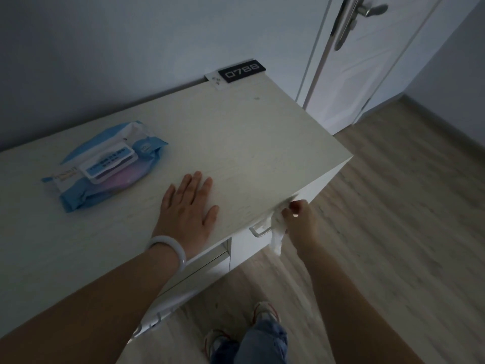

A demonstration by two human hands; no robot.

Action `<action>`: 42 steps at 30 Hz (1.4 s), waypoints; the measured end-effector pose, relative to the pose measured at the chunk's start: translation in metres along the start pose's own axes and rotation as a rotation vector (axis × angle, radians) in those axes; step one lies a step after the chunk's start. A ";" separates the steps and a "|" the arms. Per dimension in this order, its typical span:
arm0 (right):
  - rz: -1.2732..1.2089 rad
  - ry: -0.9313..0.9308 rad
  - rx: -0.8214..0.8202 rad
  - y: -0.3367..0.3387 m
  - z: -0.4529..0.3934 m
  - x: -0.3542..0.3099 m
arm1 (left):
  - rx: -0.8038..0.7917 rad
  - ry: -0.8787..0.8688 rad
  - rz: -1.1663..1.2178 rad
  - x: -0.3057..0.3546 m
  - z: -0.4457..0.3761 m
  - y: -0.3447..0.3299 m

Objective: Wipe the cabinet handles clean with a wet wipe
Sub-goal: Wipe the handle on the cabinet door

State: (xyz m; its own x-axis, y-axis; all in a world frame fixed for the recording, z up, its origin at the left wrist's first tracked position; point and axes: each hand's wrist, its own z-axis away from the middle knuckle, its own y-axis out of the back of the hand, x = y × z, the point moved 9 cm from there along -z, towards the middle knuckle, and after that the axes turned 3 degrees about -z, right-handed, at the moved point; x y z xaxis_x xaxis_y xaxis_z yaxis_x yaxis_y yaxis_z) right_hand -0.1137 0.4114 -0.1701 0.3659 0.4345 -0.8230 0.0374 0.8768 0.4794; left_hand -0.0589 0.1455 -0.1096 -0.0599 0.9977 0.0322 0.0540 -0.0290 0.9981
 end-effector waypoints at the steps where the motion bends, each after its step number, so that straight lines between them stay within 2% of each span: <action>1: 0.027 0.000 0.017 -0.005 0.003 0.003 | 0.003 0.003 -0.004 0.000 0.000 0.000; 6: -0.137 -0.137 0.216 -0.009 0.017 0.031 | 0.000 -0.004 0.000 0.000 0.001 0.000; 10: -0.209 -0.224 0.227 -0.003 0.008 0.037 | 0.002 -0.002 0.013 0.000 -0.001 0.001; 14: -0.204 -0.158 0.237 -0.001 0.001 0.022 | 0.013 -0.003 0.014 0.001 -0.001 0.002; 19: -0.336 -0.111 0.333 0.006 0.025 0.028 | 0.025 0.001 0.010 0.001 0.000 0.003; 23: -0.361 -0.138 0.318 0.009 0.027 0.031 | 0.030 0.001 0.018 0.001 0.000 0.003; 27: -0.455 -0.279 0.275 -0.002 0.018 0.035 | 0.025 0.005 0.012 0.001 0.000 0.004; 32: -0.484 -0.372 0.357 -0.008 0.037 0.043 | 0.032 0.004 0.009 0.002 0.000 0.005; 38: -0.460 -0.429 0.156 -0.042 0.062 0.045 | 0.022 0.005 0.008 0.001 0.001 0.004; 42: -0.543 -0.487 0.237 -0.014 0.038 0.044 | 0.008 -0.002 0.001 0.002 0.000 0.004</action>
State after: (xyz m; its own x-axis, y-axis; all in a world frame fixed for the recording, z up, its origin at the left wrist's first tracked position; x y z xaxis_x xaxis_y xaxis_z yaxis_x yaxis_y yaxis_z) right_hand -0.0626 0.4101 -0.2009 0.6055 -0.2326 -0.7611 0.5070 0.8499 0.1436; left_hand -0.0587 0.1470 -0.1055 -0.0582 0.9978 0.0327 0.0621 -0.0291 0.9976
